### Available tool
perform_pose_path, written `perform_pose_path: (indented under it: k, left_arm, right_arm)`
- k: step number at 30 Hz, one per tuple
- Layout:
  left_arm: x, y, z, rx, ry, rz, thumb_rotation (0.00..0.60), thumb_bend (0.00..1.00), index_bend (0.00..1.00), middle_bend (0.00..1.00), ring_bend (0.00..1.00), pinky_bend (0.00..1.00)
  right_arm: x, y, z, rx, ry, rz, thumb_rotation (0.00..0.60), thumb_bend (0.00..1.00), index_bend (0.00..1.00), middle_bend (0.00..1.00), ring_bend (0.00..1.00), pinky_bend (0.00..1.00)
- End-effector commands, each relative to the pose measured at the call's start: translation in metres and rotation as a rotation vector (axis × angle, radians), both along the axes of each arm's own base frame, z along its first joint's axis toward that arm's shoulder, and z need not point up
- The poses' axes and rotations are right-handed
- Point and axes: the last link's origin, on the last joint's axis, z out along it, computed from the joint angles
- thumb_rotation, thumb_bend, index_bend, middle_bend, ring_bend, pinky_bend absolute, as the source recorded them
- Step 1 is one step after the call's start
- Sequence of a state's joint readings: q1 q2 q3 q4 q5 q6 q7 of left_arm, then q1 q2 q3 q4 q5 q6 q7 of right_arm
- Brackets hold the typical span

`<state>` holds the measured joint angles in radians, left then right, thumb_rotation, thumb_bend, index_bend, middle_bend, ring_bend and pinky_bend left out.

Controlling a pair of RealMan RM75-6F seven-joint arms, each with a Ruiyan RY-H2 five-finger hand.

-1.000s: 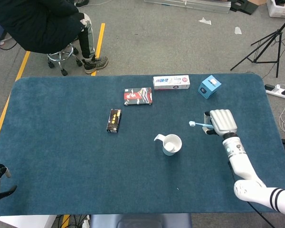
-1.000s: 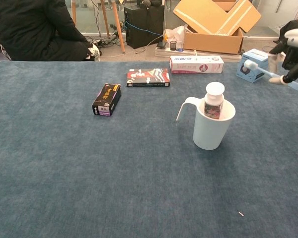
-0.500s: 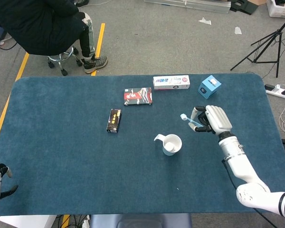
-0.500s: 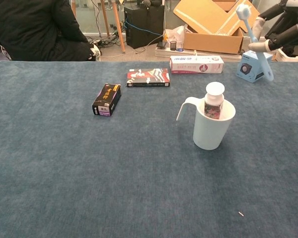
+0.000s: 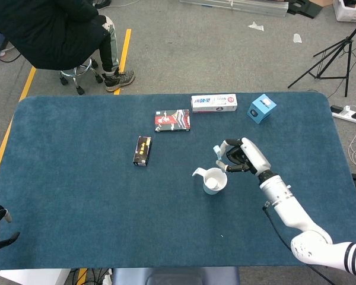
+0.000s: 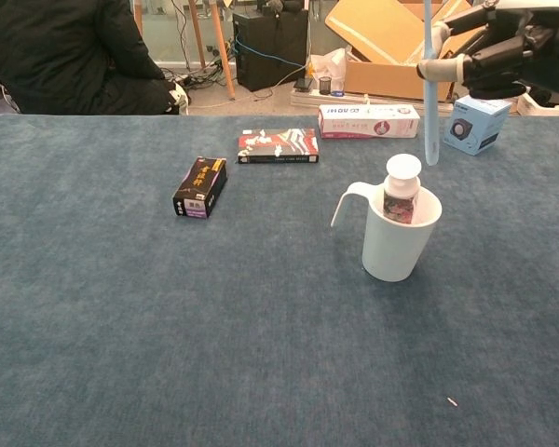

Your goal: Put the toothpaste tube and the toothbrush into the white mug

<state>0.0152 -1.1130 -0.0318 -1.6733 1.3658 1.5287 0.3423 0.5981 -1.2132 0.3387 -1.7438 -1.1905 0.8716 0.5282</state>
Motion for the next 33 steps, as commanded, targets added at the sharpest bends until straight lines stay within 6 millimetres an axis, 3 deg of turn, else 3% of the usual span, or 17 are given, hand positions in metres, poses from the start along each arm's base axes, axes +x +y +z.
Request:
perform_pose_path:
  k: [1,25,33]
  left_arm:
    - [-0.001,-0.001,0.000,0.001,-0.002,0.002,0.600,0.00,0.53,0.38,0.31,0.42]
    - [-0.008,-0.008,0.007,0.024,-0.014,0.026,0.600,0.00,0.53,0.38,0.31,0.42]
    - [-0.010,-0.010,0.007,0.027,-0.017,0.029,0.600,0.00,0.53,0.38,0.31,0.42]
  right_arm:
    - [-0.003,0.002,-0.011,0.045,-0.036,-0.013,0.600,0.22,0.64,1.00,1.00,1.00]
    - [-0.036,-0.005,-0.059,0.126,-0.090,-0.064,0.600,0.22,0.64,1.00,1.00,1.00]
    - [-0.040,-0.003,-0.062,0.148,-0.079,-0.053,0.600,0.21,0.63,1.00,1.00,1.00]
